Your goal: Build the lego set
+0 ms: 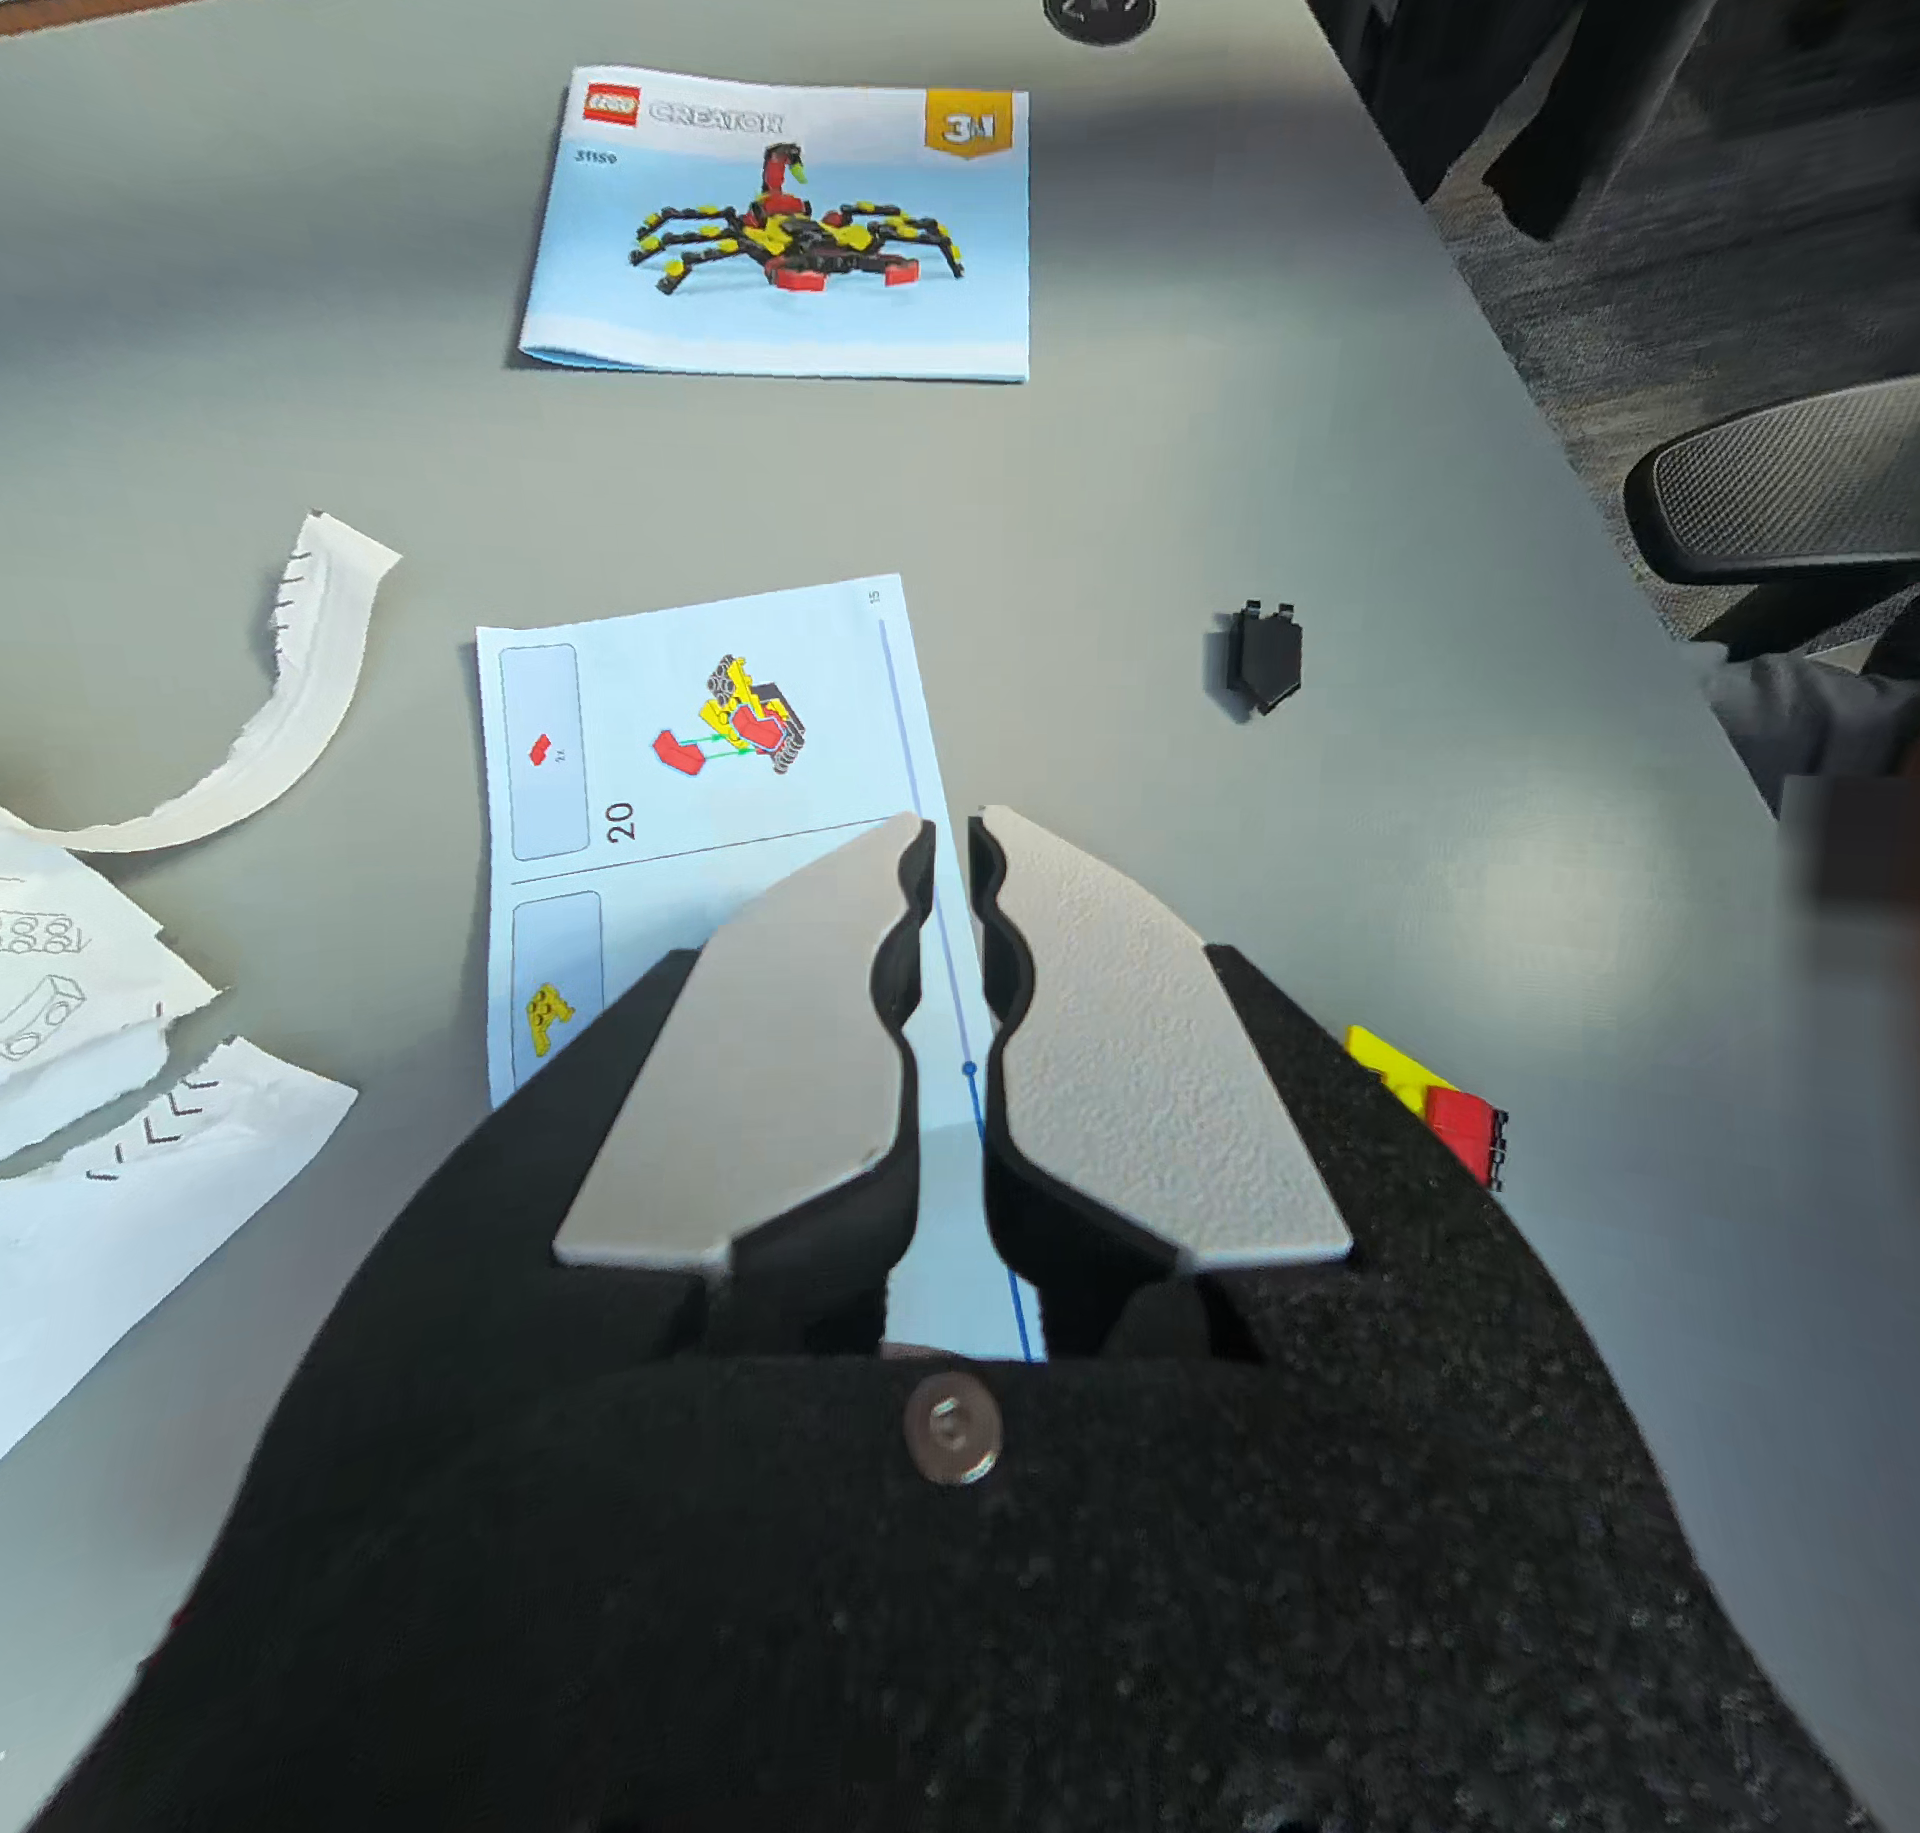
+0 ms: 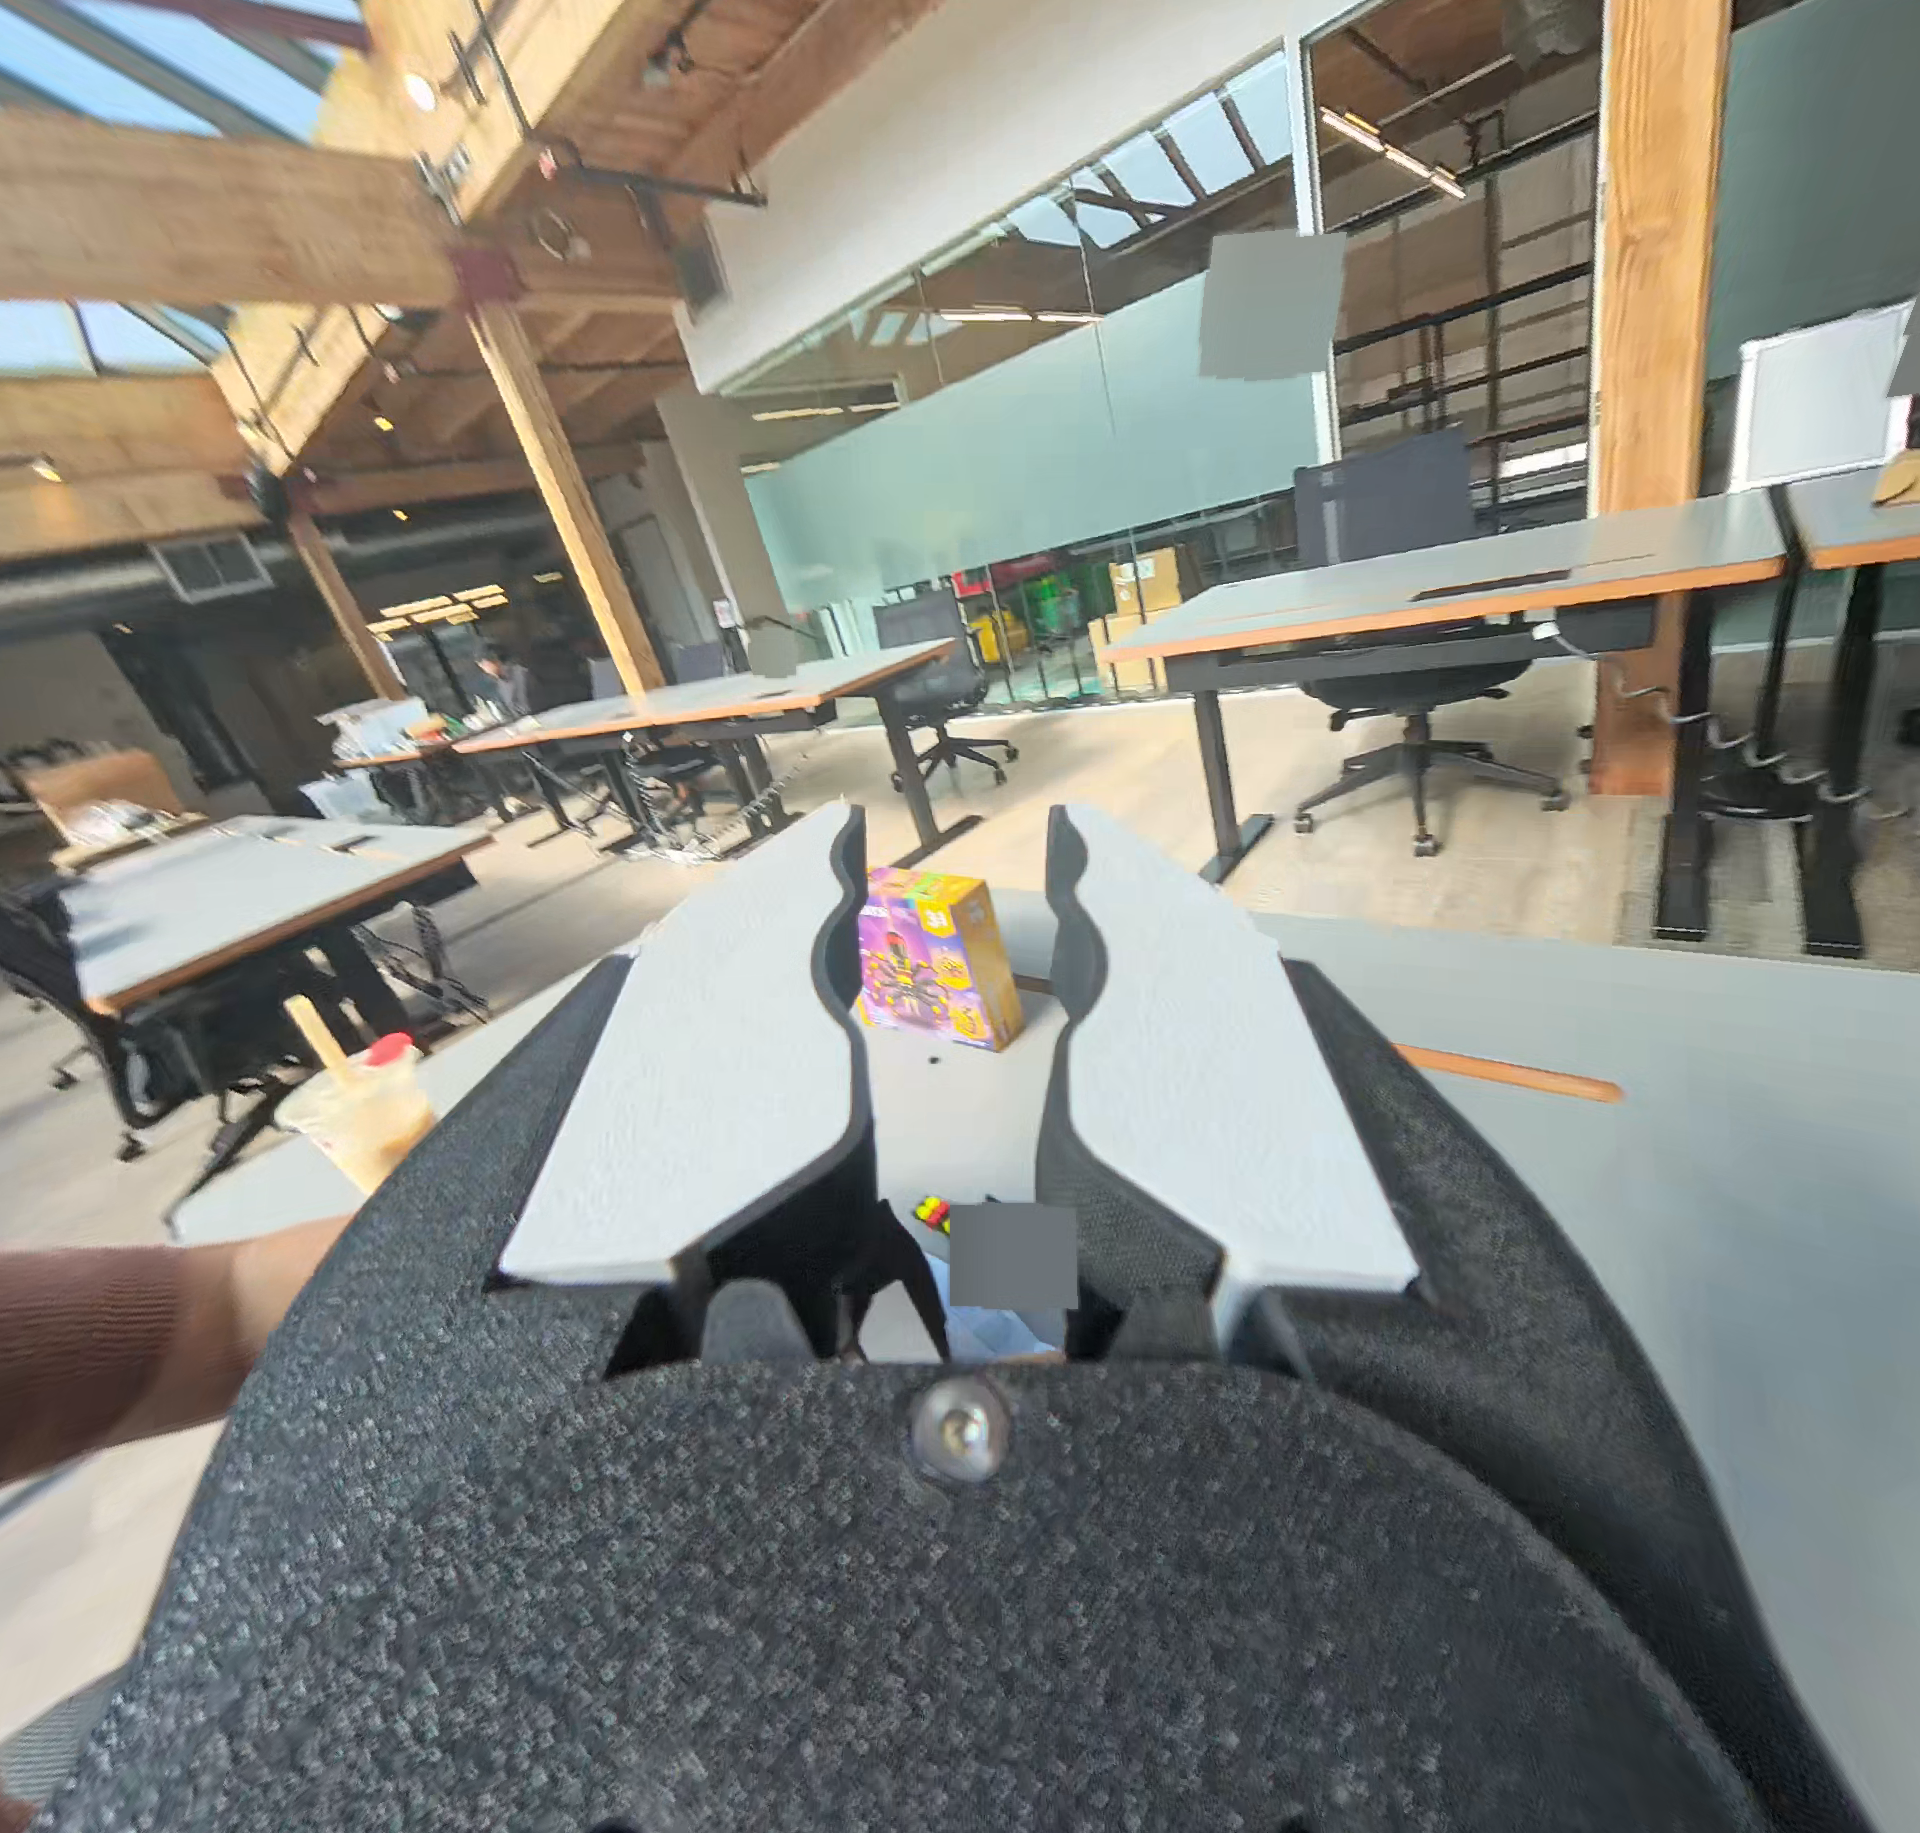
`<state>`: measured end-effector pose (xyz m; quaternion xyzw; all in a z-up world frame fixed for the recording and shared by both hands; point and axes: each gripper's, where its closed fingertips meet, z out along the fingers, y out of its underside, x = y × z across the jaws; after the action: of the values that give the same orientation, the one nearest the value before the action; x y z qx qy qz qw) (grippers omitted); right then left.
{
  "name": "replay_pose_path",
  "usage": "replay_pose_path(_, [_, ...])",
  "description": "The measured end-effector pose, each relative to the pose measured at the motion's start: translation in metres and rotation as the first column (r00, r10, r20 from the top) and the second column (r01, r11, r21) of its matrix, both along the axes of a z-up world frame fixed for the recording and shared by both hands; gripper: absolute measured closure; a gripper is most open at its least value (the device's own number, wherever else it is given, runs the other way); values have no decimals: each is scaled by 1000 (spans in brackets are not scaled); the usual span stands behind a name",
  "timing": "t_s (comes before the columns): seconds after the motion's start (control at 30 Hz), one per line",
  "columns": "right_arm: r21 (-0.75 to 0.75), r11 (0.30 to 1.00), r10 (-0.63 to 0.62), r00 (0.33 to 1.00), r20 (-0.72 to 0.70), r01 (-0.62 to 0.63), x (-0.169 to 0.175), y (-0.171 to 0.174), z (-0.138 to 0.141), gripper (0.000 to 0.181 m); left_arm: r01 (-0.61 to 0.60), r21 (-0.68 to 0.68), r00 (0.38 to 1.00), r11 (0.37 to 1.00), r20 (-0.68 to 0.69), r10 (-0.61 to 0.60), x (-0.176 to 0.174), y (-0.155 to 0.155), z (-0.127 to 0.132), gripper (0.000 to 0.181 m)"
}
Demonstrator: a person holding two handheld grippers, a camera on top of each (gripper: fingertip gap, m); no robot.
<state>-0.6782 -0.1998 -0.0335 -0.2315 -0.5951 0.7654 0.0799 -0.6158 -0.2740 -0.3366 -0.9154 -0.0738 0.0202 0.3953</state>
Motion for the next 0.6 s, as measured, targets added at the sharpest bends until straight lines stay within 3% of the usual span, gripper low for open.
replay_pose_path(0.03, [-63, 997, 40, 998, 46, -37, -2, 1, 4, 149, -21, 28, 1000, 999, -2, 21, -3, 0, 5, 170])
replay_pose_path(0.13, [-41, 998, 56, 993, 101, -52, -8, 0, -26, 149, -94, 90, 995, 991, -9, 95, -11, -6, 20, 164])
replay_pose_path(0.23, [201, 979, 9, 988, 153, -40, -9, -6, -112, 155, -184, 62, 980, 981, -65, 188, -23, -25, 21, 161])
replay_pose_path(0.33, [561, 823, -37, 976, 215, -92, -9, -13, -220, 156, -187, -152, 978, 970, -124, 169, -27, -49, -5, 161])
replay_pose_path(0.4, [690, 713, -34, 977, 210, -123, -10, -20, -264, 156, -187, -224, 979, 956, -130, 160, -30, -53, -15, 161])
replay_pose_path(0.6, [841, 485, 172, 969, 177, -240, -15, -39, -312, 155, -172, -257, 982, 951, -125, 144, -35, -44, -29, 161])
